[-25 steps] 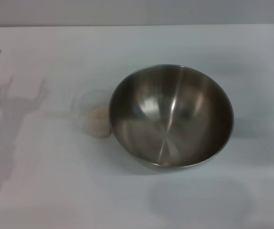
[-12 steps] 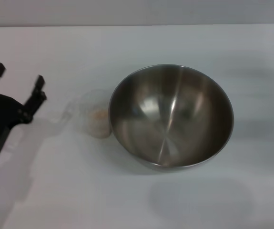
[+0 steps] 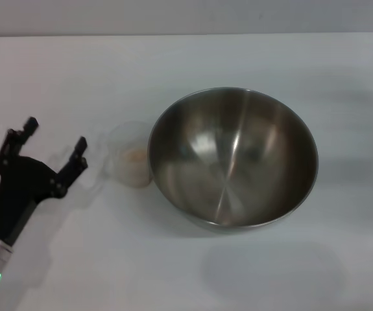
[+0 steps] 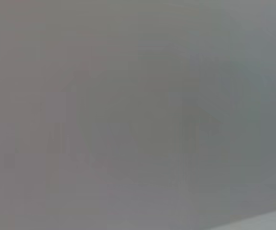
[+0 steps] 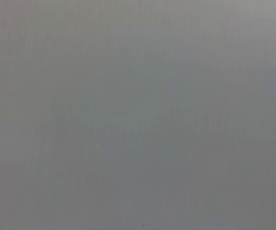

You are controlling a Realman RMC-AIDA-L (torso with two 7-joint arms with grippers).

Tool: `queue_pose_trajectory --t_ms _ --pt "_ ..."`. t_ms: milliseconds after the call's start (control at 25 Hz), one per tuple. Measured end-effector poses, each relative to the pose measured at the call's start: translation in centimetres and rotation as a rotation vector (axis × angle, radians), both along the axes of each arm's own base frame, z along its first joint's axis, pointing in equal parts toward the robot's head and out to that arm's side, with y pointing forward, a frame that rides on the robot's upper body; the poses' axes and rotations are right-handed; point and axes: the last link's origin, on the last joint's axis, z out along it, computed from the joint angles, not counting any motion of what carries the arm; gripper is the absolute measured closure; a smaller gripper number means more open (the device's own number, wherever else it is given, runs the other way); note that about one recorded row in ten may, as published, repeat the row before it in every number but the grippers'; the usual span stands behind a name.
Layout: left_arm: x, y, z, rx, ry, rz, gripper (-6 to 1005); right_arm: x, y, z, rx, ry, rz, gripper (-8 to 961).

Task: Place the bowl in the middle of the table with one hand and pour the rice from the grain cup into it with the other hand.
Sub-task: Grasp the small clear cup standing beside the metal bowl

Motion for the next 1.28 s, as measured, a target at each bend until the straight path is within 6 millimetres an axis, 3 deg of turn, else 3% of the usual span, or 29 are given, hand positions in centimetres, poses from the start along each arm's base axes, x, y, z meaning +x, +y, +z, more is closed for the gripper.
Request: queue_pose_trajectory --t_ms 360,1280 --pt "-0.1 0.1 -2.0 -0.101 0.042 0.043 226 -0.2 0.2 0.0 -0.001 0.0 0.004 594" --pt "-0.5 3.1 -2.5 -0.134 0.148 0.088 231 0.1 -0.2 0.0 0.0 -0.007 0.003 594"
